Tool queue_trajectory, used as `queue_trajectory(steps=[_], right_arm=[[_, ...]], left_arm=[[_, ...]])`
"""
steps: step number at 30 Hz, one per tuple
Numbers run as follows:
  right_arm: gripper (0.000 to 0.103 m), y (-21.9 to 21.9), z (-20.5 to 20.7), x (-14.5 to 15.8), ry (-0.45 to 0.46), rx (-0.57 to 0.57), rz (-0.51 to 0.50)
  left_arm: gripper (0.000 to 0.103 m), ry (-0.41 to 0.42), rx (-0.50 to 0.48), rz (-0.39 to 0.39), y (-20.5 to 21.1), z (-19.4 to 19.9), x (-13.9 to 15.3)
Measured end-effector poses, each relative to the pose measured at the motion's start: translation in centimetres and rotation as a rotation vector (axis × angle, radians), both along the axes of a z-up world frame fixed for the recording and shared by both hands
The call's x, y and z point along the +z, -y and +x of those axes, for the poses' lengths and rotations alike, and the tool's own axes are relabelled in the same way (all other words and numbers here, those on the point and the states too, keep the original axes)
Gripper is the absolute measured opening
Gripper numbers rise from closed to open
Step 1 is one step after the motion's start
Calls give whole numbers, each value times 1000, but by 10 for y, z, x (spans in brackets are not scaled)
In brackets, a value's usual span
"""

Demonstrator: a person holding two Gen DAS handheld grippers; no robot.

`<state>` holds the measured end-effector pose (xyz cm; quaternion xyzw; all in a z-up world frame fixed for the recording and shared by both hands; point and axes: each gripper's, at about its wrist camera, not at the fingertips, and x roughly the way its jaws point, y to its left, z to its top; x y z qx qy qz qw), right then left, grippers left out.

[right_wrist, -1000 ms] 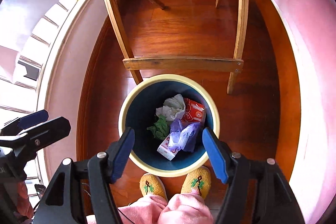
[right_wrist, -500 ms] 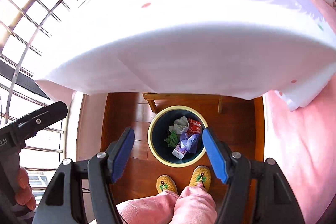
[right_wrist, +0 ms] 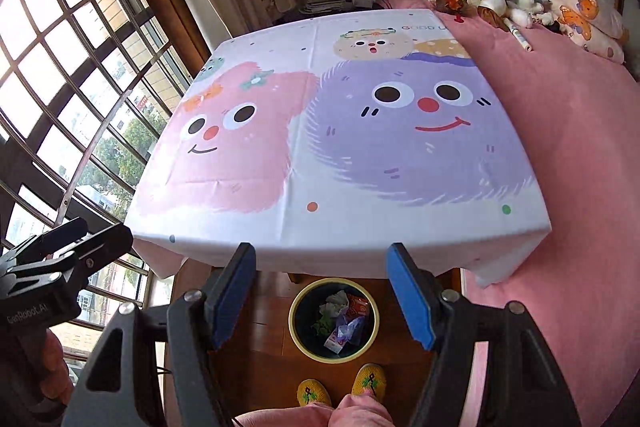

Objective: Collect trash

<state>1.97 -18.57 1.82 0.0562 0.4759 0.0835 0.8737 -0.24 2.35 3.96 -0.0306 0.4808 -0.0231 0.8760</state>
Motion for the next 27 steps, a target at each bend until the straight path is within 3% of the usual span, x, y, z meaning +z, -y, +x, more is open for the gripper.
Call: queue_trajectory(steps=[8, 27], right_arm=[[68, 2, -1, 24, 67, -32, -16], [68, -22, -4, 19, 60, 33, -61]], left_arm=[[101, 43, 39, 38, 8, -10, 11], [101, 19, 97, 28, -3, -11, -3]])
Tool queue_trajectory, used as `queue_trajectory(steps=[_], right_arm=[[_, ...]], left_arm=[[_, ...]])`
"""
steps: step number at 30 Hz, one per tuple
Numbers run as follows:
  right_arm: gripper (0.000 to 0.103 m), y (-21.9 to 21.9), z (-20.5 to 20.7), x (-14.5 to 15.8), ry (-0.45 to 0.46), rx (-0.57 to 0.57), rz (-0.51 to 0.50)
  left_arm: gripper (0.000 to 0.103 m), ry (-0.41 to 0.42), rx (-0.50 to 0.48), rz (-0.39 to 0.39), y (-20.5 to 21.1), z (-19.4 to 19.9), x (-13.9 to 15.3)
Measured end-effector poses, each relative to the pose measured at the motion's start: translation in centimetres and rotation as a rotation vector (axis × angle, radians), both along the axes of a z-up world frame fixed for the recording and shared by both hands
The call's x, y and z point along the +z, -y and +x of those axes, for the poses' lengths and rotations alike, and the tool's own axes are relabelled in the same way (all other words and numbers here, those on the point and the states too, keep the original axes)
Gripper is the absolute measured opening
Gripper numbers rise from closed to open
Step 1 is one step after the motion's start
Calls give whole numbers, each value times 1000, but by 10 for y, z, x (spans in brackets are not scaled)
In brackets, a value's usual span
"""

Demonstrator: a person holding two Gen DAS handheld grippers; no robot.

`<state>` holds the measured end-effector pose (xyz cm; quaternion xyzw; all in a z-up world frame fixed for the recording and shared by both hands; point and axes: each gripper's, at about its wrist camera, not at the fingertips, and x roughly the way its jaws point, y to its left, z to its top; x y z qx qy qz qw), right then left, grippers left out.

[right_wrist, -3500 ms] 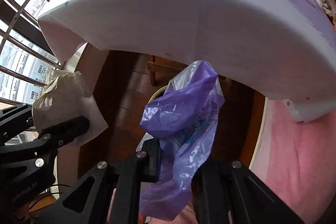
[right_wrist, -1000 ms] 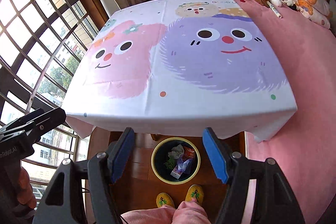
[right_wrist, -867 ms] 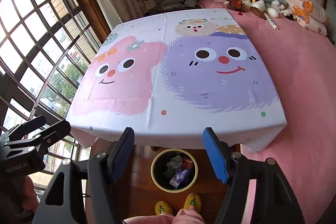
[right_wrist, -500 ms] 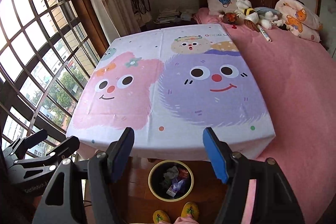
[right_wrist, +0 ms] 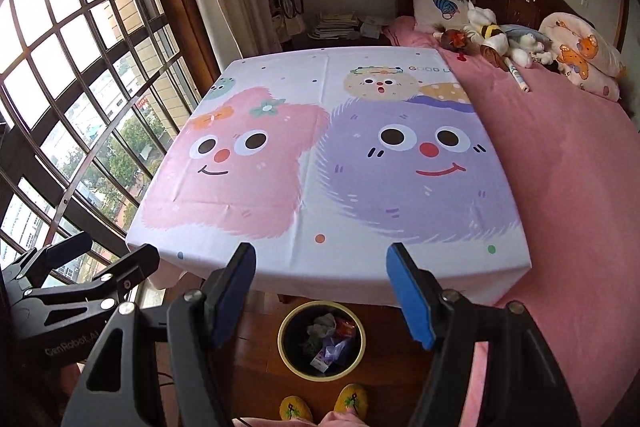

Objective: Collect trash

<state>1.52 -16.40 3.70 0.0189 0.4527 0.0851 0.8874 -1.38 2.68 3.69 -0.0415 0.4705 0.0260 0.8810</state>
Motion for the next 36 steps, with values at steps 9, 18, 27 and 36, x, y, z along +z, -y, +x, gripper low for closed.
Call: queue_trajectory(steps=[9, 18, 27, 36], right_arm=[[68, -6, 4, -5, -21, -1, -7], [68, -5, 6, -8, -34, -10, -1], [68, -7, 7, -12, -41, -8, 5], [68, -10, 7, -15, -49, -5, 6]], left_arm=[[101, -2, 1, -1, -1, 1, -2], [101, -7, -13, 4, -3, 4, -5], [101, -16, -25, 7, -5, 6, -7], [101, -17, -24, 7, -4, 6, -7]])
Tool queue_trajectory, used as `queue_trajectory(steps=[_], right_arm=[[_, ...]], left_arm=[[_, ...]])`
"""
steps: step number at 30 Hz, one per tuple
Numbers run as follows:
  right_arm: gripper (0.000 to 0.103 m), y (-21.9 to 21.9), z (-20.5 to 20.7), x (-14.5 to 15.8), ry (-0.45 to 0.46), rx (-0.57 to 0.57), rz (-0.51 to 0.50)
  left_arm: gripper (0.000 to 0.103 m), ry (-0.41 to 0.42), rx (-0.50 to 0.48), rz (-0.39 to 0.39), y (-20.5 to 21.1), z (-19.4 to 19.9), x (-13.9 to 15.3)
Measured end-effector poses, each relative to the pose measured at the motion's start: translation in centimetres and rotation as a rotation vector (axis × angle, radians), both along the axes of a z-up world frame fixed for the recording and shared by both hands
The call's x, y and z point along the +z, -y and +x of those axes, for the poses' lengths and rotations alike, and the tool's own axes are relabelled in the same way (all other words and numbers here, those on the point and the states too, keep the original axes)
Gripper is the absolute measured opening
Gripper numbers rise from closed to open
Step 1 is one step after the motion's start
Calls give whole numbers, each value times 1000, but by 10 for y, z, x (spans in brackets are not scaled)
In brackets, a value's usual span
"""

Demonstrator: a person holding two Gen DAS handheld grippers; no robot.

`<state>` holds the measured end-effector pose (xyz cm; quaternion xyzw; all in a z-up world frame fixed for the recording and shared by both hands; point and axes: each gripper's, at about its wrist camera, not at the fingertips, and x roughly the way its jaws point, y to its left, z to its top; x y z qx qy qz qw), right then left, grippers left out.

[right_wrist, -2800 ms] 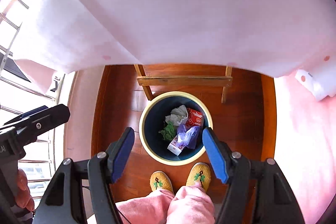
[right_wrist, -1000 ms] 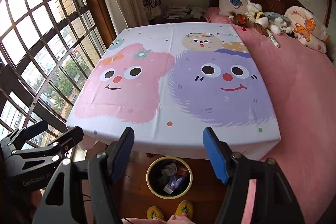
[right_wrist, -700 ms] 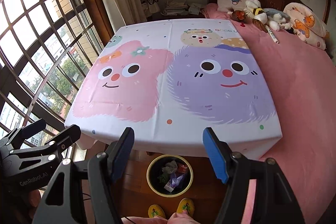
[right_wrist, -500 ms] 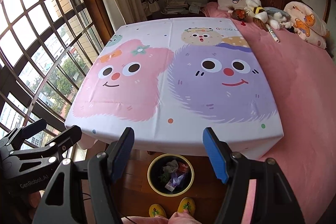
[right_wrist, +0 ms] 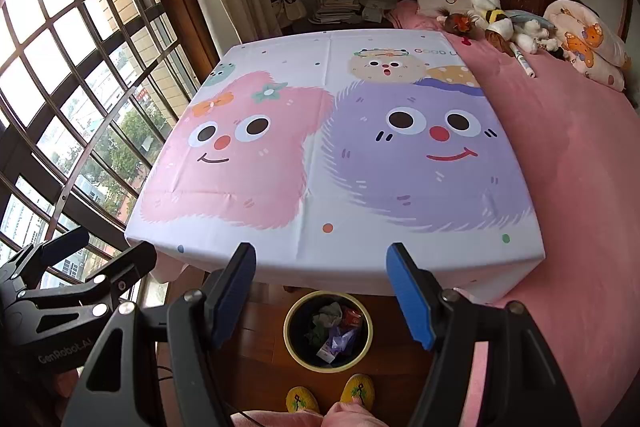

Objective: Collect trash

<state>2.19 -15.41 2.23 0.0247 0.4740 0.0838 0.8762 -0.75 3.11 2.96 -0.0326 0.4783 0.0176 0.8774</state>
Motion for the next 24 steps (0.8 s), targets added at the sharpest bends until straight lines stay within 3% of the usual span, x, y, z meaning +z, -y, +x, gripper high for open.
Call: queue_trajectory(steps=[24], right_arm=[[68, -1, 2, -3, -14, 3, 3]], left_arm=[[101, -15, 7, 17, -10, -8, -5]])
